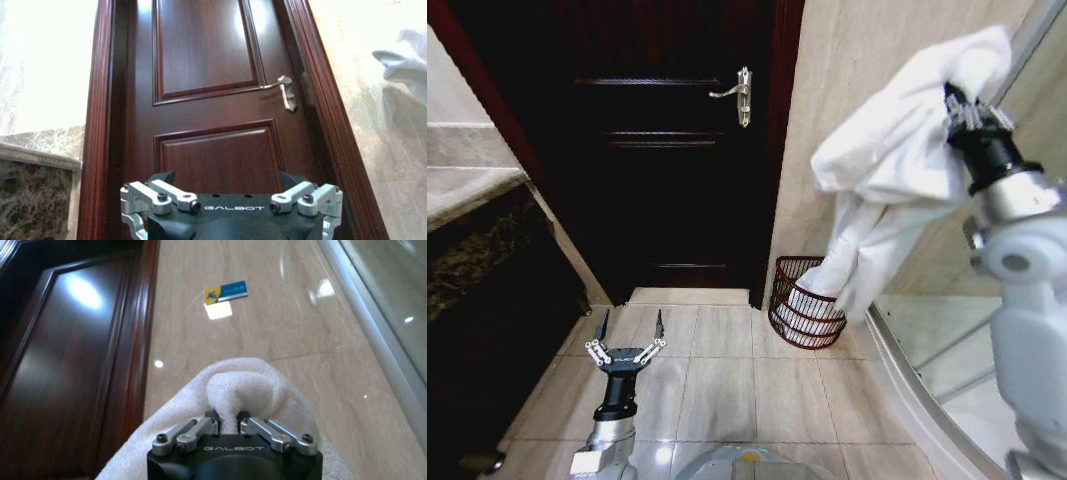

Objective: Discard the used towel into the hamper.

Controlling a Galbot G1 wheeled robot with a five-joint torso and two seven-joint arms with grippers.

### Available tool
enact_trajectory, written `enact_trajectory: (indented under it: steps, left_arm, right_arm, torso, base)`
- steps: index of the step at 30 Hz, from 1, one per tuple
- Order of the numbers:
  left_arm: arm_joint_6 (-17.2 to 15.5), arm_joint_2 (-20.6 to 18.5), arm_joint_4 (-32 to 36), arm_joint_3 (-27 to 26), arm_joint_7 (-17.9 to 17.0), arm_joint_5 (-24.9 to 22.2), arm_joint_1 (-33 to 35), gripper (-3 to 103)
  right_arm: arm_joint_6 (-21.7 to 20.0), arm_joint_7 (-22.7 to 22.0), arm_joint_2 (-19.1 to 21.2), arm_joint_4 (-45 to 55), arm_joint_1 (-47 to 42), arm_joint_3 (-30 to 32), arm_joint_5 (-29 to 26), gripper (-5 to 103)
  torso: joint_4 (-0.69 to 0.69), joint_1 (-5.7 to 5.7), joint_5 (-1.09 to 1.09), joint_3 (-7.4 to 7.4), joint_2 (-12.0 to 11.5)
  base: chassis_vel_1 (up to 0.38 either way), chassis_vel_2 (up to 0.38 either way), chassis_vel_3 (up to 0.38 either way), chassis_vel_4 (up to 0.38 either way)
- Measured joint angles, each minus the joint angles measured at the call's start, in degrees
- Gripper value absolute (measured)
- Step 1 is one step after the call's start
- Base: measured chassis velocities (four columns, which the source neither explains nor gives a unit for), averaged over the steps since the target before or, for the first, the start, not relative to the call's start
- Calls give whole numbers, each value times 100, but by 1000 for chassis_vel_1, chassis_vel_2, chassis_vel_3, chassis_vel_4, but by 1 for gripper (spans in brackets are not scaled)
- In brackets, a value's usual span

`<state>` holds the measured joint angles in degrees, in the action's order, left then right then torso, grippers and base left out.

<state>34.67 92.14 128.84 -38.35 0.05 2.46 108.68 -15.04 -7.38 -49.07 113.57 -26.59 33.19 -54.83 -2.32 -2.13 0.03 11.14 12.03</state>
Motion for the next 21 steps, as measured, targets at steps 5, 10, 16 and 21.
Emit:
enact_trajectory:
  steps: [5, 10, 16, 21]
  left_arm:
    - [-57, 0, 7, 15, -40, 32, -44, 100]
    - [-110, 0, 11, 16, -54, 72, -88, 100]
    - [-168, 0, -12, 7, -63, 88, -133, 100]
    - [-193, 0, -18, 9, -63, 113, -172, 100]
  right_arm:
    - [78, -44, -57, -427, 786, -343, -139, 13]
    - [335, -5, -341, -1104, 1535, -867, -190, 13]
    - [599, 54, -822, -1539, 1700, -1198, -144, 13]
    - [725, 133, -1155, -1855, 1881, -1353, -30, 13]
  torso:
    - [1, 1, -5, -4, -1]
    - [1, 2, -4, -6, -5]
    - [0, 2, -2, -7, -8]
    - [-1, 4, -7, -9, -9]
  base:
    - [0, 0, 0, 0]
    - [0, 0, 0, 0]
    - [0, 0, 0, 0]
    - [0, 0, 0, 0]
